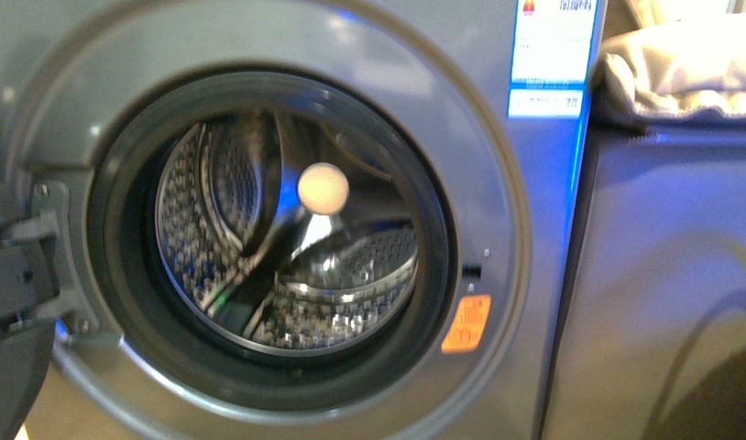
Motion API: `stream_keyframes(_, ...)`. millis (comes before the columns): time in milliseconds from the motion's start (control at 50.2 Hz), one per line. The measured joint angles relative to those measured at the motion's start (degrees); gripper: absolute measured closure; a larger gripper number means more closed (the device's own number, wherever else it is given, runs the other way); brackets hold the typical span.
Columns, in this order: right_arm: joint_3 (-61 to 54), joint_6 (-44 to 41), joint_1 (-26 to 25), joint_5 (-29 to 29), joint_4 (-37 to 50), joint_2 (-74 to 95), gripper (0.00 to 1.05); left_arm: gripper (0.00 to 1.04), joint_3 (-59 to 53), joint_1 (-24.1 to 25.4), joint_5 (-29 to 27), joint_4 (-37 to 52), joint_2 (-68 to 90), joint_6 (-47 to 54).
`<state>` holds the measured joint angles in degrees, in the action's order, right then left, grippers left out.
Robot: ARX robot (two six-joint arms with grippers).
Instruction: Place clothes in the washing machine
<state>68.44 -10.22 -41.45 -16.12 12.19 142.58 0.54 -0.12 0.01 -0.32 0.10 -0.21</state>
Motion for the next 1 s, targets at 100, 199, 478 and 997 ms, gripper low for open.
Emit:
stream_keyframes(100,4.59,3.63,0.24,0.0,-2.67,3.85,0.08,0.07,0.0,0.0,0.0,0.0,0.0,0.0)
stream_keyframes(199,7.58,5.62,0.24,0.68,-3.89,6.71,0.08,0.07,0.0,0.0,0.0,0.0,0.0,0.0)
stream_keyframes(478,13.14,8.22,0.17,1.68,-5.2,13.46,0.08,0.07,0.0,0.0,-0.02,0.0,0.0,0.0)
stream_keyframes(997,18.99,10.29,1.01,2.89,-7.19,20.26,0.08,0.07,0.0,0.0,-0.02,0.0,0.0,0.0)
